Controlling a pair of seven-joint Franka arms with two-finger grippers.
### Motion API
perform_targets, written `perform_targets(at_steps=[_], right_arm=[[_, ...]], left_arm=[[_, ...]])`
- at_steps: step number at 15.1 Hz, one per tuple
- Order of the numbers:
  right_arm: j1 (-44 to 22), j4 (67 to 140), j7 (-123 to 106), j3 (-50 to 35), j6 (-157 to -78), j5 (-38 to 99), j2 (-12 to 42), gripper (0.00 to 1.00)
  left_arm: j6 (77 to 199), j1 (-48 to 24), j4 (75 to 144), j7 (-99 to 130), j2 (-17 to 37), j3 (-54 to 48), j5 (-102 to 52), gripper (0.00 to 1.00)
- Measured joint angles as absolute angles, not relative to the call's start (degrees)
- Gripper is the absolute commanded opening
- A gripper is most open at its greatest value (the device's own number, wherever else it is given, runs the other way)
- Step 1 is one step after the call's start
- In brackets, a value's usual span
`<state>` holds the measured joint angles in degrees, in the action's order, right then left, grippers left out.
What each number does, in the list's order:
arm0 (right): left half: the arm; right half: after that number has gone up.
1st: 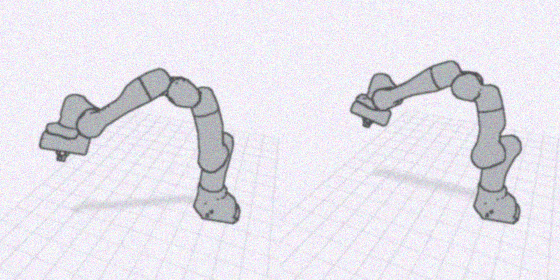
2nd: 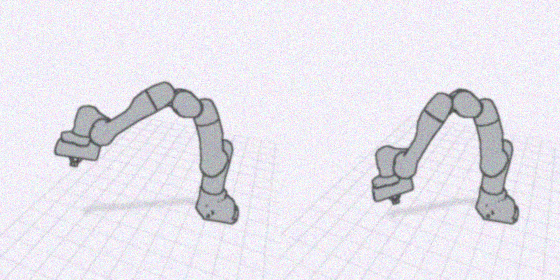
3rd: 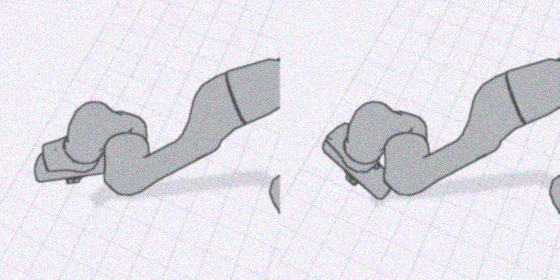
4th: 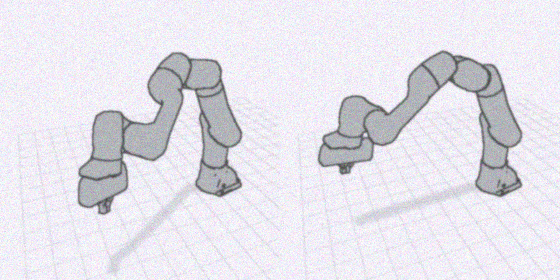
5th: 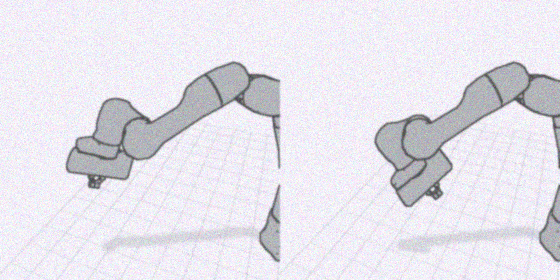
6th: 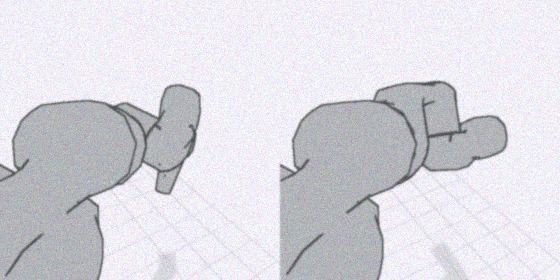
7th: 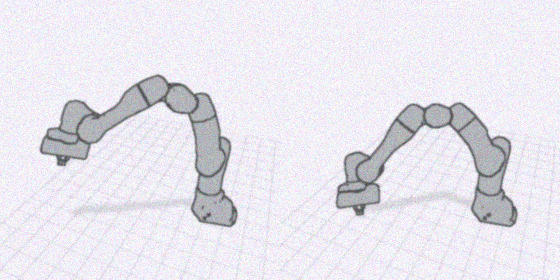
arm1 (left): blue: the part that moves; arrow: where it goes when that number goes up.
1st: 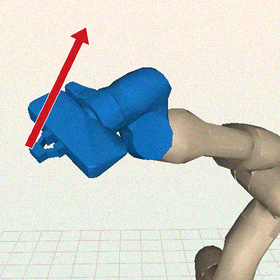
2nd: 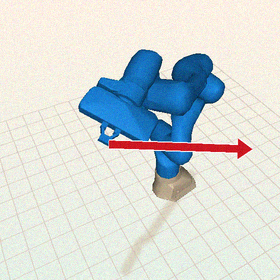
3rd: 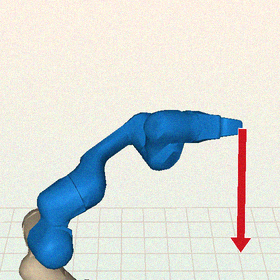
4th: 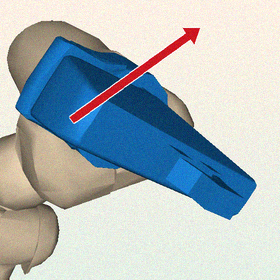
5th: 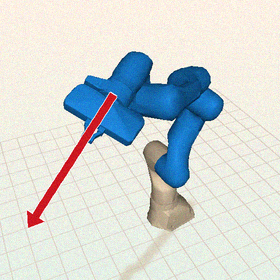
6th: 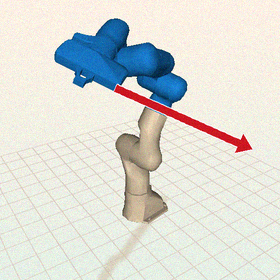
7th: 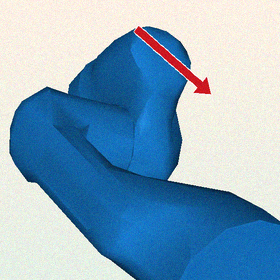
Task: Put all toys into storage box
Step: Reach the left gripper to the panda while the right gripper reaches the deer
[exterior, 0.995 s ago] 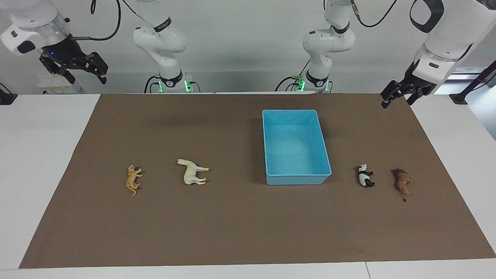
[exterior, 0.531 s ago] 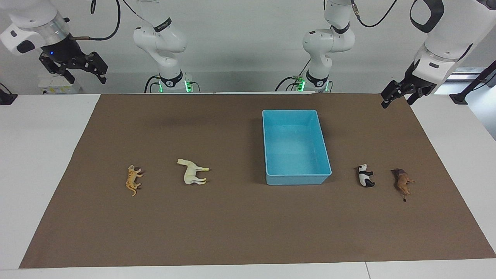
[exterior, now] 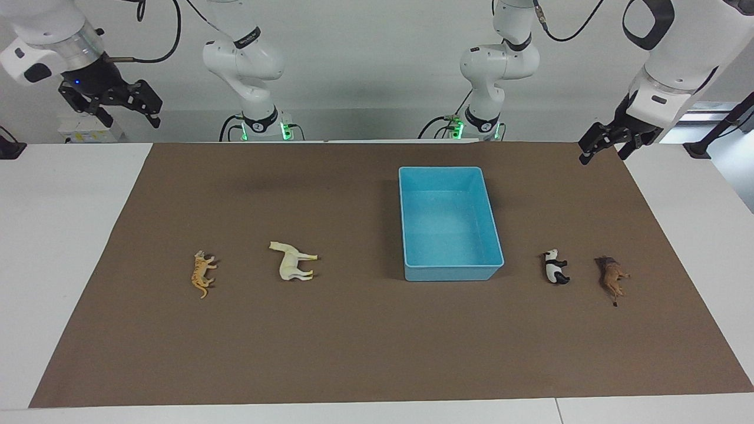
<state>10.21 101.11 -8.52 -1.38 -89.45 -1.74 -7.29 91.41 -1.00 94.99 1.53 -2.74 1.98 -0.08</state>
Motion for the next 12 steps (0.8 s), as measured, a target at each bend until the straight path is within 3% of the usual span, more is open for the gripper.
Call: perform_targets(at_steps=[6, 12], right_arm=[[8.35, 111.65, -8.52, -1.66, -106.17, -1.73, -3.7, 1.0], [8.36, 112.31, -8.52, -1.63, -120.24, -1.72, 7.09, 1.0]], left_arm=[[120.02, -0.64, 113.83, 1.53, -2.56, 2.41, -0.06, 1.0], [132.99, -0.3, 113.66, 12.25, 8.51, 2.59, 8.94, 1.0]])
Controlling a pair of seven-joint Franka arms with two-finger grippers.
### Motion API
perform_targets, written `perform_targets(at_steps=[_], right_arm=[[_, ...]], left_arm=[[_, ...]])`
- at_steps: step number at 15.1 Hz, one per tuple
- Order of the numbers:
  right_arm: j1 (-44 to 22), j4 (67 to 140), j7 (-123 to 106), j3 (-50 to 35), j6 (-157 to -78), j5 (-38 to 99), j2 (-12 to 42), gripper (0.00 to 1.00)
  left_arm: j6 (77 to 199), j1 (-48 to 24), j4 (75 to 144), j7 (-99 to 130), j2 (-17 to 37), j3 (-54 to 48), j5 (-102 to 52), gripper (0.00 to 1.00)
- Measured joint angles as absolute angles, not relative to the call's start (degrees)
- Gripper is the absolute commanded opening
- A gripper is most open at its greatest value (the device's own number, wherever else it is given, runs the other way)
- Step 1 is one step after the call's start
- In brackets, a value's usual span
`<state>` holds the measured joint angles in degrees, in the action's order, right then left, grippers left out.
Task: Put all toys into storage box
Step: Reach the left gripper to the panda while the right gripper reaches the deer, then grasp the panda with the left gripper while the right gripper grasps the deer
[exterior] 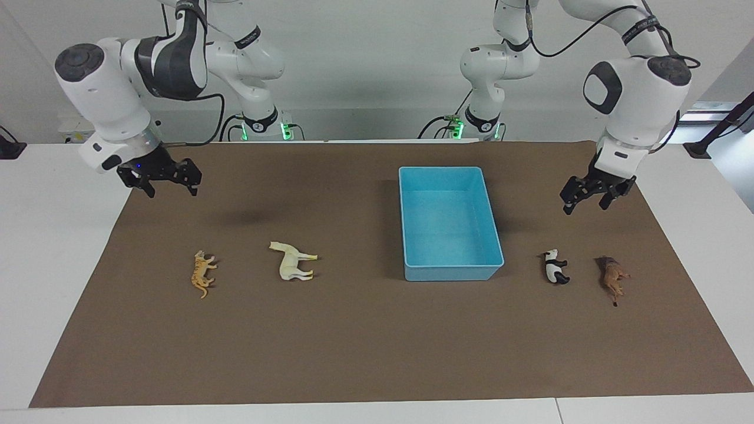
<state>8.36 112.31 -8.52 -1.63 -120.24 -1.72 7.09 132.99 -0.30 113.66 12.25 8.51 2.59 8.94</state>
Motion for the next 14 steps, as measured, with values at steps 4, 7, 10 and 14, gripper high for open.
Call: perform_targets(at_steps=[4, 7, 10, 14], right_arm=[[7.19, 112.36, -8.52, -1.66, -127.85, -1.72, 11.7, 1.0], [6.43, 112.43, -8.52, -1.67, -133.47, -1.72, 15.39, 1.0], [6.46, 112.45, -8.53, -1.55, -138.07, -1.71, 19.16, 1.0], [6.55, 113.15, -8.65, -1.47, -138.77, -1.71, 20.22, 1.0]], left_arm=[[136.85, -0.26, 113.48, 22.38, 12.47, 2.84, 12.44, 1.0], [138.12, -0.44, 113.58, 31.04, 13.71, 2.68, 15.39, 1.0], [138.31, -0.57, 113.58, 31.53, 13.84, 2.33, 15.49, 1.0], [138.43, -0.86, 113.58, 32.8, 13.82, 2.22, 15.46, 1.0]])
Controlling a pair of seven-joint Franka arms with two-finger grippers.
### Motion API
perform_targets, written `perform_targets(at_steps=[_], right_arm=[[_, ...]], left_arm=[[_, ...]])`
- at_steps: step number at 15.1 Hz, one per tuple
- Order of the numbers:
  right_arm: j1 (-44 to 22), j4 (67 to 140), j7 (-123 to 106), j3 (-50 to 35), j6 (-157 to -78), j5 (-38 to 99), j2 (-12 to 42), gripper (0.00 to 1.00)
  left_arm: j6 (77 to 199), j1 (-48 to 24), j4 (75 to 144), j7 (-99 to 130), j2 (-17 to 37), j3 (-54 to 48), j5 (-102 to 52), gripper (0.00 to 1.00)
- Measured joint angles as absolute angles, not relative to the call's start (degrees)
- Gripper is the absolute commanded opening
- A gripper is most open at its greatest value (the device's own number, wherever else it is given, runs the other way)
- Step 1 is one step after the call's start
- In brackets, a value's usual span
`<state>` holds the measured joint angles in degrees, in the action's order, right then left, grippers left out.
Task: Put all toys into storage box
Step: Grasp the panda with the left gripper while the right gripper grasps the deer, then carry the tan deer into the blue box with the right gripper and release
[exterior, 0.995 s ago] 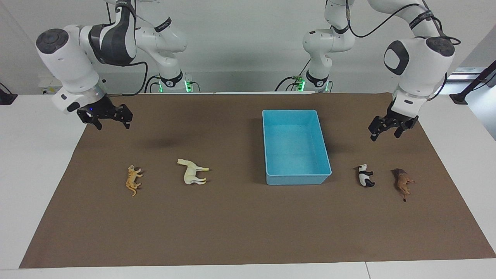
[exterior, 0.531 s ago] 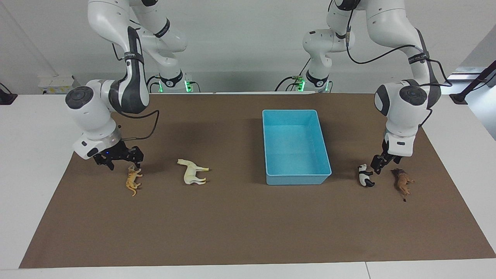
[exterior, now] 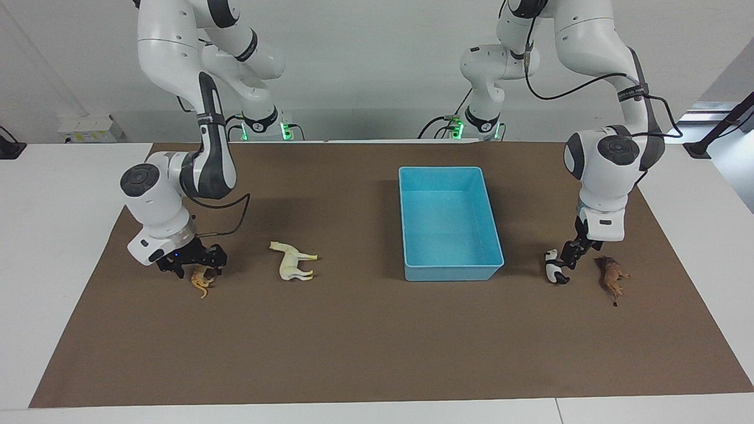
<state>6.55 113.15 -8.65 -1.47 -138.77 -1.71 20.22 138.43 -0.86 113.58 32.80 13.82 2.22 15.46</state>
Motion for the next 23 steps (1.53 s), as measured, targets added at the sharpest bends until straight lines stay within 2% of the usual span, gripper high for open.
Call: perform_targets(at_steps=[2, 6, 7, 8, 9, 17, 19, 23], right_arm=[[6.7, 114.52, -8.79, -1.45, -141.28, -1.71, 20.26, 1.0], [7.1, 116.63, -8.87, -1.45, -145.22, -1.71, 20.78, 0.76], [7.15, 116.64, -8.87, -1.44, -145.57, -1.67, 20.78, 0.6], [7.14, 116.61, -8.82, -1.48, -145.77, -1.35, 20.69, 0.18], [7.16, 116.56, -8.48, -1.41, -145.92, -0.9, 20.52, 0.0], [7.27, 116.06, -8.21, -1.05, -145.18, 5.5, 20.32, 0.0], [6.94, 112.74, -7.89, -1.32, -139.13, 5.54, 19.78, 0.0], [3.76, 100.15, 1.66, -2.42, -119.4, 5.67, 15.64, 0.0]], left_arm=[[138.39, -1.07, 113.52, 26.67, 13.51, 2.12, 15.41, 1.0], [137.81, -2.11, 114.15, 20.93, 12.4, 0.91, 14.91, 1.0], [137.69, -3.07, 114.81, 20.76, 12.25, 0.77, 14.89, 1.0], [137.64, -4.11, 115.74, 20.51, 12.06, 0.72, 14.89, 1.0], [137.66, -4.86, 116.78, 19.92, 11.86, 0.64, 14.89, 1.0], [139.97, -4.87, 120.81, 16.0, 10.68, 1.11, 14.81, 1.0], [141.27, -4.88, 121.49, 15.95, 10.96, 1.11, 14.8, 1.0], [143.58, -4.87, 121.94, 15.33, 12.25, 1.34, 14.79, 1.0]])
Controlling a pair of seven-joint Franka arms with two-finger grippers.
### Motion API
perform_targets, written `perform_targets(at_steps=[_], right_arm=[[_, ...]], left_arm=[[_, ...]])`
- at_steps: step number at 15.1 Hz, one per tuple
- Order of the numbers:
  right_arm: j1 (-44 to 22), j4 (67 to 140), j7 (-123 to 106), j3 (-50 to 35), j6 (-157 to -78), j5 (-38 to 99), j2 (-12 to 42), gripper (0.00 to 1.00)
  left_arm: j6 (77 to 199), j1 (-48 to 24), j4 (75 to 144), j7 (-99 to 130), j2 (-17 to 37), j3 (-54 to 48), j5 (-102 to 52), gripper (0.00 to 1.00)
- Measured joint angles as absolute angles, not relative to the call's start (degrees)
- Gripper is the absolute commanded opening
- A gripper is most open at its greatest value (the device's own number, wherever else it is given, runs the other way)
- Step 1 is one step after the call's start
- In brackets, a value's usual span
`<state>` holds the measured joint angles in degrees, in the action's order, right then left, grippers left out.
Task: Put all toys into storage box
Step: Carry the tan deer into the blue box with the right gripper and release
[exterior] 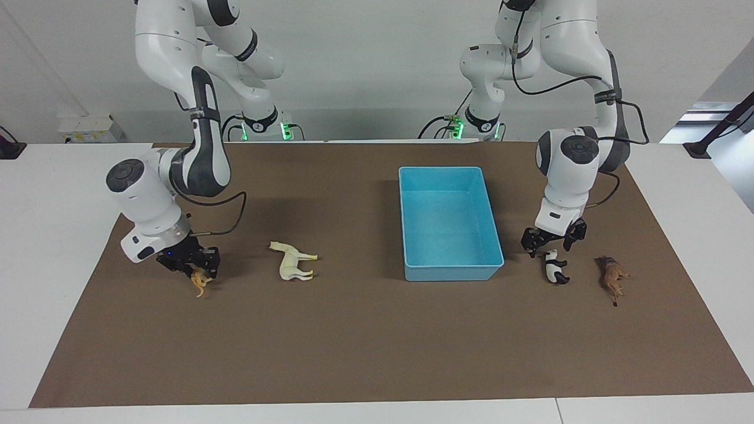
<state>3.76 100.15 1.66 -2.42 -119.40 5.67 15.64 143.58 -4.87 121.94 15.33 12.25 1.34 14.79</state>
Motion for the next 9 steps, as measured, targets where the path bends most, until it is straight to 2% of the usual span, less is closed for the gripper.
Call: perform_targets(at_steps=[1, 3, 5, 6, 7, 9], right_arm=[[-0.3, 95.36, 9.38, -2.8, -113.89, 6.63, 13.59, 0.0], [-6.07, 90.97, 20.58, -2.97, -112.46, 9.41, 13.58, 0.0], [-14.76, 87.3, 34.86, -3.15, -114.4, 10.03, 13.87, 0.0], [-19.26, 86.58, 42.28, -3.2, -118.39, 10.05, 14.17, 0.0], [-23.14, 86.48, 49.44, -3.24, -123.01, 10.04, 14.62, 0.0], [-29.44, 86.86, 60.86, -3.26, -131.73, 10.02, 16.28, 0.0]], left_arm=[[144.78, -4.74, 121.95, 14.79, 13.23, 1.6, 14.78, 1.0], [146.73, -3.73, 121.96, 13.18, 14.17, 1.7, 14.77, 1.0], [147.74, -2.73, 121.97, 12.16, 14.87, 1.74, 14.75, 1.0], [147.89, -2.51, 121.97, 12.08, 15.02, 1.75, 14.75, 0.92], [147.95, -2.49, 121.97, 12.09, 15.09, 1.74, 14.74, 0.75], [147.99, -2.53, 121.97, 12.08, 15.09, 1.72, 14.72, 0.14]])
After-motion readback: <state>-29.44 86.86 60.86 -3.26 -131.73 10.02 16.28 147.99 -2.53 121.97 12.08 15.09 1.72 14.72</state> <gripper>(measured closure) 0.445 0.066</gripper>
